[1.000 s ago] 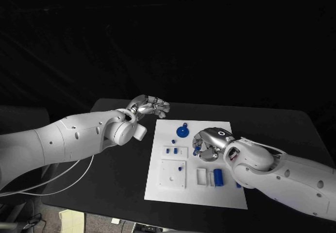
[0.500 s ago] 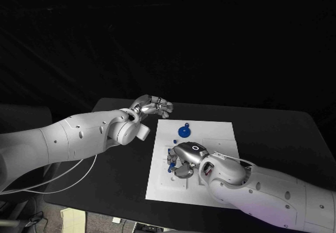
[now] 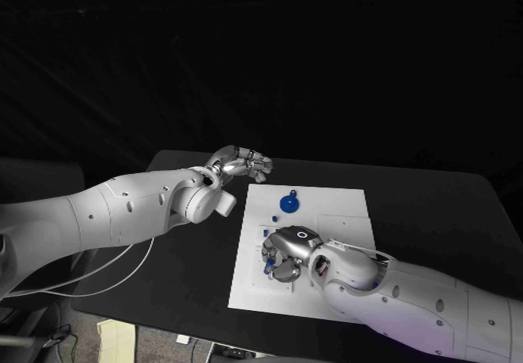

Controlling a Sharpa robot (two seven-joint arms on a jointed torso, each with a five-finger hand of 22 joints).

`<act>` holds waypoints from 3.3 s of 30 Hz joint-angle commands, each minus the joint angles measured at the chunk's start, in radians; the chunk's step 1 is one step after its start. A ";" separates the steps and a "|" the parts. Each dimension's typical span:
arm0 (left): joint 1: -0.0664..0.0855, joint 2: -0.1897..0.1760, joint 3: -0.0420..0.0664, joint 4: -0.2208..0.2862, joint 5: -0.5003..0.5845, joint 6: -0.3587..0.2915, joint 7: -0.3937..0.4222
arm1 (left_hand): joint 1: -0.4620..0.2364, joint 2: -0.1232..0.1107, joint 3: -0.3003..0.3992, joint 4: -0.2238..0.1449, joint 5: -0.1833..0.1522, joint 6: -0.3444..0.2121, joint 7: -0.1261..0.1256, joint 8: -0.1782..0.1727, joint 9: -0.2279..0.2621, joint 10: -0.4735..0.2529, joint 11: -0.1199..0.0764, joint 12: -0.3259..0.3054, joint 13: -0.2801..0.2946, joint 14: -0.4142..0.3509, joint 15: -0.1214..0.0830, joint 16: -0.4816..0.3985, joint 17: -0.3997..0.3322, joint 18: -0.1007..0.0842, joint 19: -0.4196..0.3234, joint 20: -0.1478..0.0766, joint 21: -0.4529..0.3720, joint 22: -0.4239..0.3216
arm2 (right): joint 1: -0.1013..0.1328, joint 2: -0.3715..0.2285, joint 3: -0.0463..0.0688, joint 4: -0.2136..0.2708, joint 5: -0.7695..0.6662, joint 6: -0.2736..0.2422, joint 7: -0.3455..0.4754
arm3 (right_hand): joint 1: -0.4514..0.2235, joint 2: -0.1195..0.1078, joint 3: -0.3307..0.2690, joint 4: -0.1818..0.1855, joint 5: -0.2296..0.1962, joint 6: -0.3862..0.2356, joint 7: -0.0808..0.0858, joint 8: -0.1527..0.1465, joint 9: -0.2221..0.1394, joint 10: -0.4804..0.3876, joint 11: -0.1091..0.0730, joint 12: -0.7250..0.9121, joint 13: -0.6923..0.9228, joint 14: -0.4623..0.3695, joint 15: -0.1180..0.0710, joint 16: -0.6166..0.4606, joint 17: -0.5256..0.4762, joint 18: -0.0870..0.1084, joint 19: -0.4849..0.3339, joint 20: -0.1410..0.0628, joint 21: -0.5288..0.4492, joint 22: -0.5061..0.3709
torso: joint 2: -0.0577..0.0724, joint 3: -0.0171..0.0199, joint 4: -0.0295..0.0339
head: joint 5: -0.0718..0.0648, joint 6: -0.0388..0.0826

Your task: Assemble the parts on the task board

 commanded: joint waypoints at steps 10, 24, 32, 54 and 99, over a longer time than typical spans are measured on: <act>0.001 0.003 0.001 0.000 0.006 0.007 0.006 | -0.006 0.003 0.000 0.004 0.004 -0.007 -0.002 0.006 -0.002 -0.007 0.002 0.003 -0.001 0.005 0.001 -0.007 0.003 0.011 0.006 -0.001 -0.005 0.002 | -0.008 0.006 -0.006 -0.024 -0.021 0.047 0.003 | -0.003 0.016 0.003 -0.008 0.001 0.005 0.005 -0.001 0.017 0.024 -0.009 0.004 0.004 -0.001 -0.007 0.000 -0.002 0.079 0.001 -0.008 0.010 0.021 | 0.000 0.0020 -0.0013 | 0.007 -0.006; 0.001 0.002 0.001 0.001 0.006 0.007 0.007 | -0.005 0.003 0.001 0.004 0.004 -0.007 -0.002 0.006 -0.002 -0.007 0.002 0.003 -0.001 0.005 0.001 -0.008 0.005 0.011 0.006 -0.001 -0.005 0.002 | -0.014 0.012 -0.015 -0.041 -0.037 0.065 -0.019 | -0.004 0.017 0.002 -0.010 0.001 0.004 0.005 -0.002 0.017 0.023 -0.009 0.004 0.005 -0.001 -0.007 -0.001 -0.002 0.079 0.001 -0.008 0.011 0.021 | 0.000 0.0009 -0.0005 | 0.010 -0.014; 0.001 0.001 0.001 0.001 0.006 0.007 0.007 | -0.005 0.003 0.001 0.004 0.004 -0.007 -0.002 0.006 -0.002 -0.007 0.002 0.003 -0.001 0.005 0.001 -0.009 0.005 0.011 0.006 0.000 -0.005 0.003 | -0.016 0.013 -0.023 -0.045 -0.040 0.066 -0.022 | -0.004 0.018 0.003 -0.011 0.001 0.004 0.005 -0.002 0.017 0.022 -0.009 0.003 0.006 -0.001 -0.007 -0.001 -0.002 0.079 0.001 -0.008 0.012 0.021 | 0.000 -0.0002 -0.0003 | 0.012 -0.017; 0.001 0.003 0.001 0.001 0.006 0.007 0.007 | -0.004 0.003 0.001 0.004 0.003 -0.007 -0.002 0.007 -0.003 -0.007 0.002 0.003 -0.001 0.006 0.001 -0.011 0.008 0.011 0.006 0.000 -0.006 0.003 | -0.017 0.025 -0.036 -0.039 0.016 0.081 -0.004 | -0.035 0.000 -0.033 -0.014 0.081 -0.014 0.013 -0.017 0.016 -0.004 0.000 -0.009 0.008 0.000 0.002 -0.006 -0.005 0.079 -0.003 -0.007 0.019 0.021 | 0.000 0.0005 -0.0014 | 0.015 -0.020; 0.001 -0.002 0.001 0.001 0.006 0.014 0.003 | -0.006 0.001 -0.001 0.004 0.002 -0.009 -0.001 0.007 -0.003 -0.008 0.003 0.002 -0.002 0.006 0.002 -0.015 0.012 0.010 0.006 0.000 -0.008 0.005 | -0.003 -0.050 -0.035 0.019 0.165 -0.118 0.029 | -0.114 -0.157 -0.227 0.048 0.154 -0.268 0.118 -0.144 -0.026 -0.265 0.096 -0.140 -0.078 -0.045 0.094 -0.019 -0.022 0.079 -0.037 0.005 -0.027 0.007 | -0.001 0.0010 -0.0025 | 0.010 -0.014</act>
